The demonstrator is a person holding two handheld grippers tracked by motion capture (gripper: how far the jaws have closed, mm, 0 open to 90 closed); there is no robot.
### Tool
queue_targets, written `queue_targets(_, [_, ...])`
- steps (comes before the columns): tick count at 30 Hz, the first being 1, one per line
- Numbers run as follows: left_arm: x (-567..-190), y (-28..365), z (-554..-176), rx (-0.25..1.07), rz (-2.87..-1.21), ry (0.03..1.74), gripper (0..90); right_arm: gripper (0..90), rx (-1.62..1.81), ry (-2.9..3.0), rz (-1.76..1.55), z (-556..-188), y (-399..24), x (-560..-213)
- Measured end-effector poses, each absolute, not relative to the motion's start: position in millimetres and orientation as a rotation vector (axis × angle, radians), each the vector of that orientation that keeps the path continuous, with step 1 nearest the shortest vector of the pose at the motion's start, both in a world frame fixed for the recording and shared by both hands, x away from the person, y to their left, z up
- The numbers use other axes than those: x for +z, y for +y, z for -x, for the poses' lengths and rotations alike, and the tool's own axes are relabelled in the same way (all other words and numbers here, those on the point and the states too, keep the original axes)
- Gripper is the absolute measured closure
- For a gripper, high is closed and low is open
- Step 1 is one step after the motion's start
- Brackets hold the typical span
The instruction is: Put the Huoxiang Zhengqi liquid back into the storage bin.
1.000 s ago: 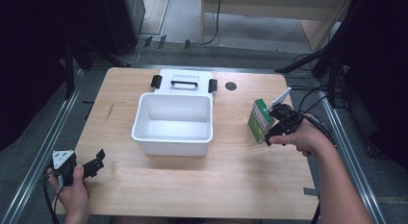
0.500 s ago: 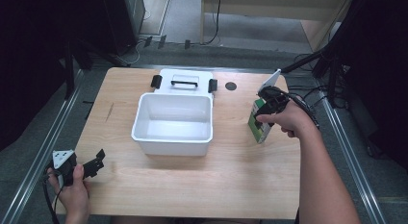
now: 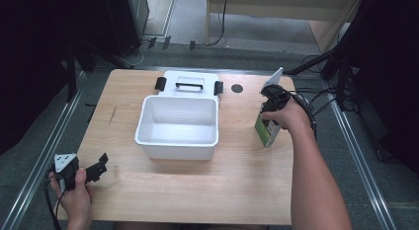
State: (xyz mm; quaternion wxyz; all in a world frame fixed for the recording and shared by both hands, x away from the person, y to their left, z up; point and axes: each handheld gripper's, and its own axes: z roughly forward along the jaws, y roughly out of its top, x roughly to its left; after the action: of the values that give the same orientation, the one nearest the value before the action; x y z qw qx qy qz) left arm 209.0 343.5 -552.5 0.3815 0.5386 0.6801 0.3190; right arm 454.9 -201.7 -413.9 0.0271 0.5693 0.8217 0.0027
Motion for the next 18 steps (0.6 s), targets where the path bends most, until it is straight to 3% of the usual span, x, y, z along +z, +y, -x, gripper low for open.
queue_targets(4, [-552.6,343.9,-209.0,0.808,-1.373,1.737,0.0,65.3,0.041,2.583,-1.689,-453.5,-203.3,-412.2])
queue_targets(18, [-552.7,344.1,-209.6,0.805,-1.371,1.738,0.0,65.8,0.102,2.815,-1.115,-432.1,-196.3,-380.5])
